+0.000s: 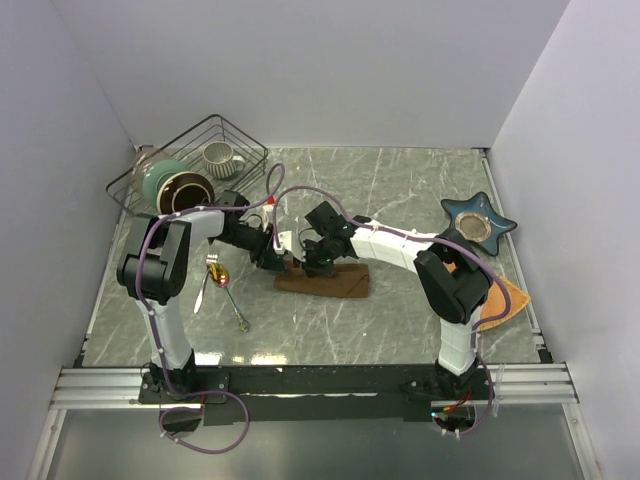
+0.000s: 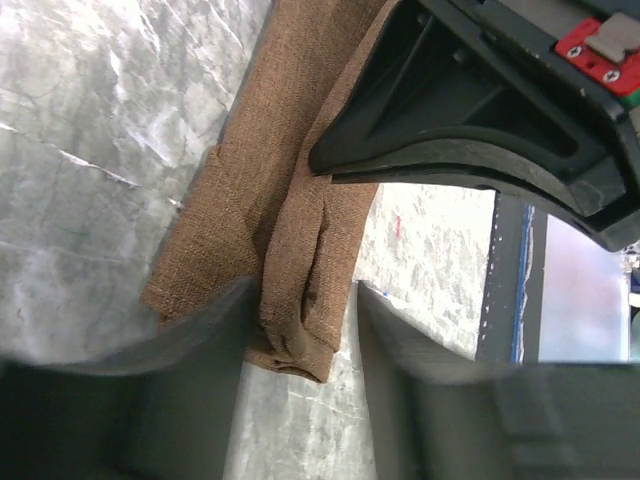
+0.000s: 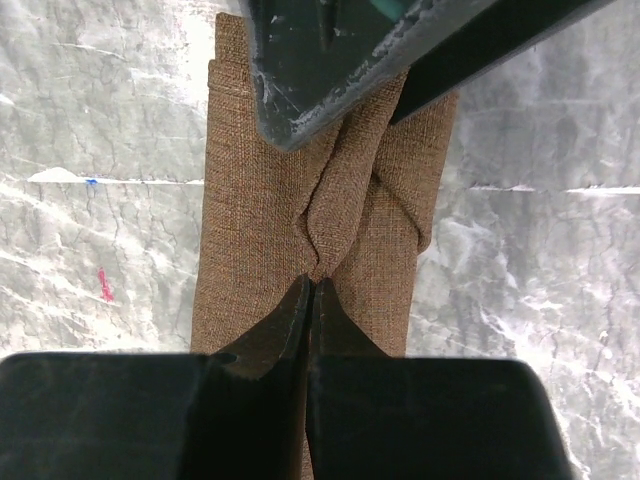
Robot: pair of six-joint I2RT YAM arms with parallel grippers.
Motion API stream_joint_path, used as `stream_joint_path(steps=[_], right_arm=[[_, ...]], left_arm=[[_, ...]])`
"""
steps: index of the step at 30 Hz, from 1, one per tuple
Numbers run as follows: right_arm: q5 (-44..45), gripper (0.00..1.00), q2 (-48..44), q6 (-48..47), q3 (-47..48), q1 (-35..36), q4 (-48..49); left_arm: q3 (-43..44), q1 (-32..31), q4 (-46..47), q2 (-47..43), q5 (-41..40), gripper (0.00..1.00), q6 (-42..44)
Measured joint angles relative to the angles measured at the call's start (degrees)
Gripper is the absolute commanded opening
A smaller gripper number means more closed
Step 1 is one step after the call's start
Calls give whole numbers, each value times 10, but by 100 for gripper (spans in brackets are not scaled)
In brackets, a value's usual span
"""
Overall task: Fold the napkin into a case and place the utensils inside
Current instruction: Stuff the top corner of the smaller-rectangle-folded napkin into the folded napkin.
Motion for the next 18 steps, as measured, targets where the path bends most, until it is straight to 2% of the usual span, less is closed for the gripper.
stream_joint_path(steps=[1, 2, 4, 6, 7, 9, 10, 13, 15, 16, 18], right_arm=[[0, 0, 0, 2, 0, 0, 0], [0, 0, 0, 4, 0, -1, 0], [-2, 1, 0, 10, 0, -2, -1], [-5, 8, 0, 14, 0, -3, -1], [-7, 16, 0, 17, 0, -3, -1], [-11, 27, 0, 24, 0, -4, -2], [-14, 37, 0, 29, 0, -5, -3], [-20, 51, 0, 50, 3, -9, -8], [-27, 52, 0, 74, 7, -12, -9], [-31, 58, 0, 87, 10, -14, -9], [-38, 64, 0, 115, 14, -19, -7]], left_arm=[[0, -1, 0, 0, 0, 32, -2], [0, -2, 1, 0, 0, 21, -5], [0, -3, 2, 0, -1, 13, -9], [0, -3, 2, 0, -1, 8, -11], [0, -3, 2, 0, -1, 5, -13], [0, -3, 4, 0, -2, 2, -17], [0, -3, 4, 0, -2, 1, -19], [1, -3, 4, 1, -3, 1, -24], [4, -3, 4, 5, -4, 1, -25], [5, -3, 4, 7, -4, 1, -26], [7, -3, 4, 10, -5, 1, -29]])
